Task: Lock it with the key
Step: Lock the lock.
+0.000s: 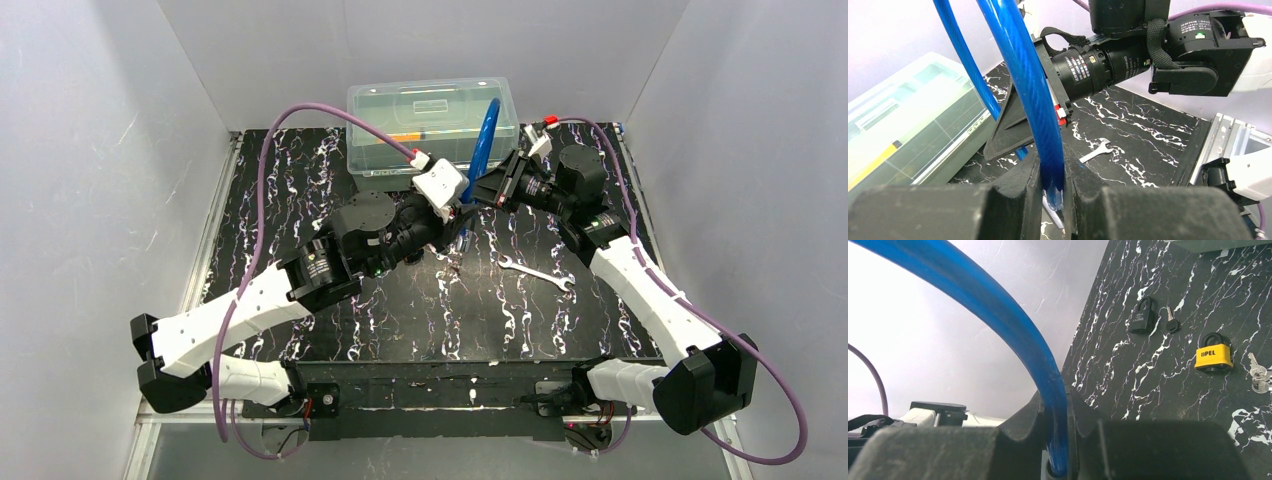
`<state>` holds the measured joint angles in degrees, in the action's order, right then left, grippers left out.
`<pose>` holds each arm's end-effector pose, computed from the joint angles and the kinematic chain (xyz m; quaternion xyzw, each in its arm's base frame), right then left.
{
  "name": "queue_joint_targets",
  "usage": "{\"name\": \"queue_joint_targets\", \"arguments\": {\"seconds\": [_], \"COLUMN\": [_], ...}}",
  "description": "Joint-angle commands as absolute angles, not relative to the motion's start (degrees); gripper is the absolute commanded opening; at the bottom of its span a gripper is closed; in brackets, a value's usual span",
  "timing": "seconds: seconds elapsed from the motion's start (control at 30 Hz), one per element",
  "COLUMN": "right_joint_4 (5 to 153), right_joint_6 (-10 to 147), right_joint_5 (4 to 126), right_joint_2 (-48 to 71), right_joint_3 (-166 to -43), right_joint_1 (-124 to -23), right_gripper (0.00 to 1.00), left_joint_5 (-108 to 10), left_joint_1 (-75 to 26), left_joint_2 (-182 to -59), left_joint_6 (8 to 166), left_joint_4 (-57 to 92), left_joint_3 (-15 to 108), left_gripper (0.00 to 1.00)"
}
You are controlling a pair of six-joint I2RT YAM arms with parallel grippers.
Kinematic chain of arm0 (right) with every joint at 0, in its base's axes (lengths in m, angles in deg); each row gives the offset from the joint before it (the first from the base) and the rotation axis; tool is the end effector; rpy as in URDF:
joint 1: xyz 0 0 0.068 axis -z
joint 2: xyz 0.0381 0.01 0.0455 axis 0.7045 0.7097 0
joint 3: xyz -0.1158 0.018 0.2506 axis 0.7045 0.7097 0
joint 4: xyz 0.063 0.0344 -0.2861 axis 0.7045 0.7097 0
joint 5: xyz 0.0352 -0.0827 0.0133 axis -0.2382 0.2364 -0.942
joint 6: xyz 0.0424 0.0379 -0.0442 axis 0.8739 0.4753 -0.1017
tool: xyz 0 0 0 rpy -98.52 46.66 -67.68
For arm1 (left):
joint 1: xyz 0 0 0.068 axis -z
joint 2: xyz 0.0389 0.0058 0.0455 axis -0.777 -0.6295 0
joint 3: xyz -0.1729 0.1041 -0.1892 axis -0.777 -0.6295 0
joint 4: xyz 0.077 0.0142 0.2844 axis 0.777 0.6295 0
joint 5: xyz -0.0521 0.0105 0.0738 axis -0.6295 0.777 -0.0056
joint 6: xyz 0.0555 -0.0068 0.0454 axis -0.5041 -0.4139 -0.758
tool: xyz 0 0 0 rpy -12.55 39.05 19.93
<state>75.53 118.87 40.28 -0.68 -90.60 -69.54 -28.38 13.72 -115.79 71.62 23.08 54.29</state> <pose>0.2881 0.1677 0.3814 0.0143 0.7269 0.5824 0.3637 0.1531 -0.2943 0.4827 0.3099 0.5958 -0.3111 0.6724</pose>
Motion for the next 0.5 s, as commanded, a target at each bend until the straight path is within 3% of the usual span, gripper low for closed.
{"name": "queue_joint_targets", "arguments": {"seconds": [0.0,0.47], "right_joint_4": [77.00,78.07], "right_joint_6": [121.33,126.74], "right_joint_5": [40.63,39.07], "right_joint_2": [-1.97,1.18], "right_joint_3": [-90.57,-88.19], "right_joint_1": [-69.66,-69.43], "right_gripper": [0.01,0.01], "left_joint_5": [-28.45,-40.64], "left_joint_1": [13.18,13.76], "left_joint_2": [-117.51,-113.08], "left_joint_6": [66.26,55.66], "left_joint_4": [20.70,9.60], "left_joint_3": [52.56,41.75], "left_gripper": [0.00,0.00]}}
